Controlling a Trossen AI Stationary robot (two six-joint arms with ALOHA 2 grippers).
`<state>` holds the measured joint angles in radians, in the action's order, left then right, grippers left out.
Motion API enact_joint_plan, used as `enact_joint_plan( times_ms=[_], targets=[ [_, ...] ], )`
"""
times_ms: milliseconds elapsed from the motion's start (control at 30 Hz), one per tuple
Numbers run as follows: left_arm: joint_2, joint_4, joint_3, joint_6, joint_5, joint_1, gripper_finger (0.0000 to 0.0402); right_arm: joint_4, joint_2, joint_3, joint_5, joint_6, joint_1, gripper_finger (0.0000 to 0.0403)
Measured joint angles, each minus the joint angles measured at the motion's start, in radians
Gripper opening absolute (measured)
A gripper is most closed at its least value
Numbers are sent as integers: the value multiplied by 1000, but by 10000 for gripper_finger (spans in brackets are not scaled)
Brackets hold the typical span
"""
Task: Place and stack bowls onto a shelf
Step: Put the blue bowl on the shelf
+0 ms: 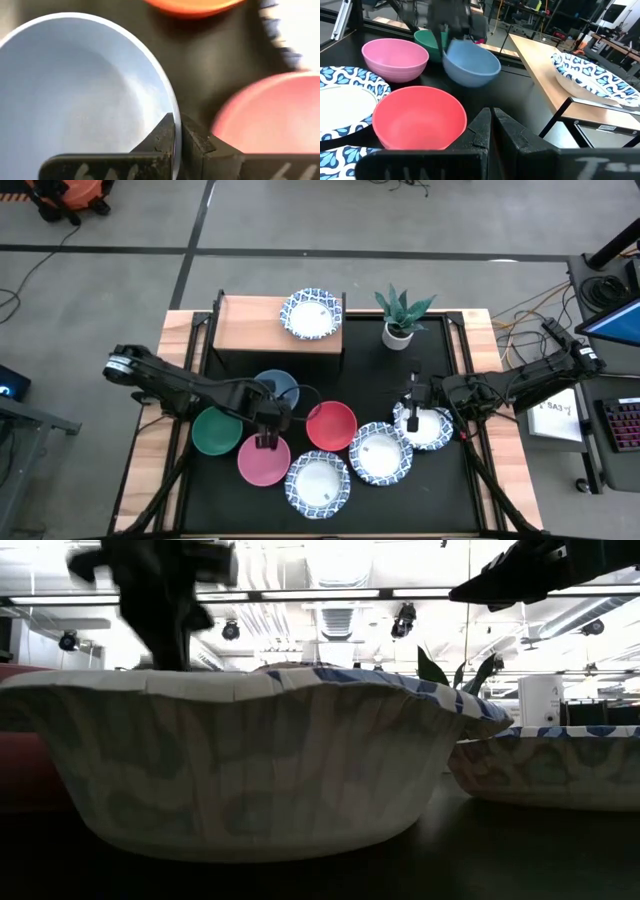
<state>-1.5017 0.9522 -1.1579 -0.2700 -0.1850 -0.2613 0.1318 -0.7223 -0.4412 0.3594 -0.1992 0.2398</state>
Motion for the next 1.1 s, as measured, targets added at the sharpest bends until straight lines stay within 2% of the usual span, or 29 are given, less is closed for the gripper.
enact_joint_plan(
  times_ms=[167,300,400,533,667,767,900,1100],
  targets=[
    [4,214,-229,70,10,-21,0,0,0,0,0,1,0,9],
    [24,333,-363,140,-91,4,0,-1,0,1,0,1,0,9],
    [55,378,-404,197,-149,55,0,-1,0,3,0,0,0,9],
    [118,379,-390,275,-157,174,0,-2,0,4,0,1,0,9],
    [174,374,-346,356,-148,344,0,-2,0,4,0,4,0,9],
    [200,327,-311,421,-98,485,0,-2,0,4,0,5,0,9],
    [212,245,-261,506,27,655,0,-1,0,4,0,5,0,9],
    [184,197,-224,594,72,796,0,-1,0,4,0,9,0,9]
  ],
)
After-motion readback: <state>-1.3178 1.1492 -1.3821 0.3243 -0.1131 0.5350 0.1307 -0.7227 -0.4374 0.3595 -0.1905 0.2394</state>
